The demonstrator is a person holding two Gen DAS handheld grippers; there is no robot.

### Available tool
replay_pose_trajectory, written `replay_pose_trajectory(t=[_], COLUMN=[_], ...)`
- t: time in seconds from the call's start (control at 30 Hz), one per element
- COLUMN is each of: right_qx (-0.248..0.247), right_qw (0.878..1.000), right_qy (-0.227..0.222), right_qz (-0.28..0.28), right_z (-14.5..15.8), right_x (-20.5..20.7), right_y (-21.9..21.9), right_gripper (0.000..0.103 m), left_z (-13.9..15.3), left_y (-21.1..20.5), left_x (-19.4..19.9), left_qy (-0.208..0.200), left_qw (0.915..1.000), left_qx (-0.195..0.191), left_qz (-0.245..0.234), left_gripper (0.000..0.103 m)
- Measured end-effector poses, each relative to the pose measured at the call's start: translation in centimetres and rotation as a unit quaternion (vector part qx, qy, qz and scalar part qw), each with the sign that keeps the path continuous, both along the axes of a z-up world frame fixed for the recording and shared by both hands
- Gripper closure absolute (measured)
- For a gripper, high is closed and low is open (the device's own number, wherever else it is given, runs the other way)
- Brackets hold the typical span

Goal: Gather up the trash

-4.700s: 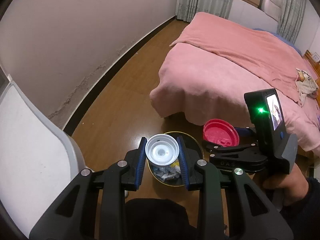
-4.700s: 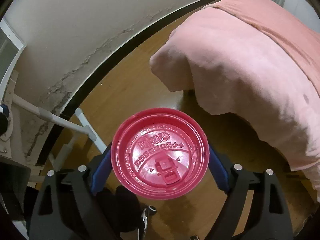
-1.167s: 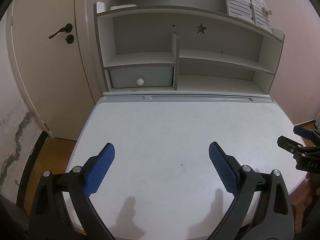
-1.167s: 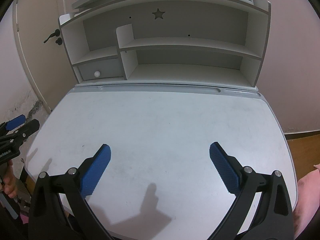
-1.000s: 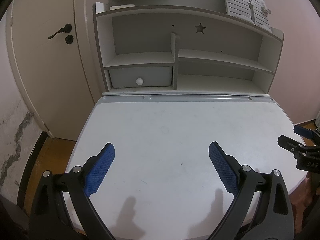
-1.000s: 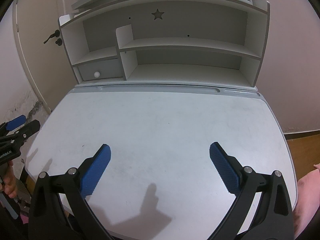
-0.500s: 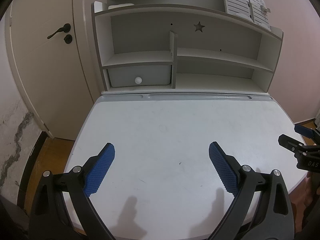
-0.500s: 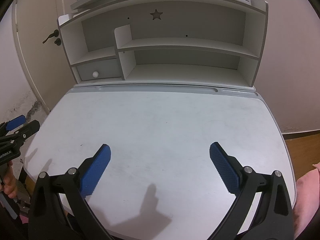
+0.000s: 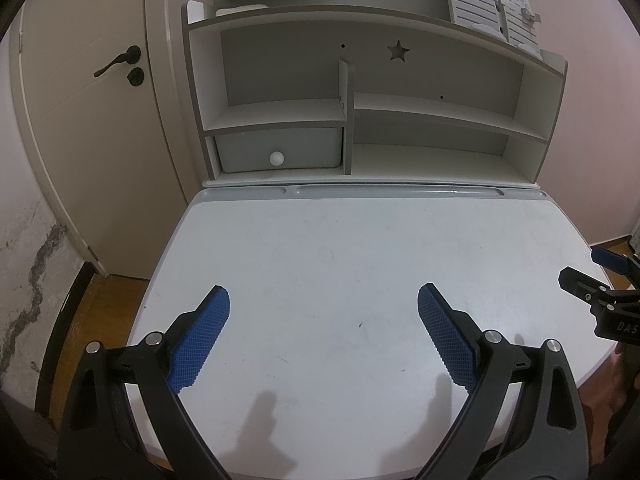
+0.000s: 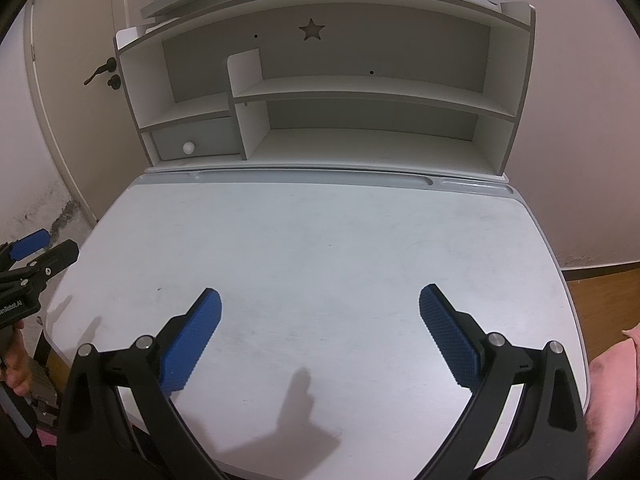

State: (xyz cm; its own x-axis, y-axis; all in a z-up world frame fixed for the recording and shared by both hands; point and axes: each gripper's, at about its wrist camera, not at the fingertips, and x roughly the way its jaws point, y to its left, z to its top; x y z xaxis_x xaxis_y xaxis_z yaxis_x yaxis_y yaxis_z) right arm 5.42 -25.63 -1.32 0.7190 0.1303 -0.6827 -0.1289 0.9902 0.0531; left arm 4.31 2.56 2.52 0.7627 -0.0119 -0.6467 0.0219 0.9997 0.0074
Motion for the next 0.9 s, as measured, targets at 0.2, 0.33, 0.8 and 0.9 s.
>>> replay_pose_trajectory(t=[0.2, 0.33, 0.8, 0.9], right_qx=[-0.002, -0.003, -0.004, -0.003], right_qw=[1.000, 1.000, 1.000, 1.000], right_qy=[-0.001, 0.000, 0.004, 0.005], right_qz=[0.000, -0.002, -0.004, -0.005], right_z=[-0.02, -0.07, -0.21, -0.37], right_x=[-0.03, 0.01, 0.07, 0.04], right_y=[-0.15, -0.25, -0.46, -0.57], right_gripper=[0.007, 0.007, 0.007, 0.007], left_z=[0.01, -0.24, -0.10, -0.22], left_y=[0.01, -0.03, -0.27, -0.18], left_x=[0.06, 0.25, -0.19, 0.15], left_qy=[0.000, 0.004, -0.003, 0.005], left_qw=[1.0000, 1.0000, 1.0000, 1.0000], left_qx=[0.001, -0.002, -0.002, -0.005], left_qz=[0.000, 0.000, -0.003, -0.003], left_gripper=[0.011, 0.011, 0.011, 0.011])
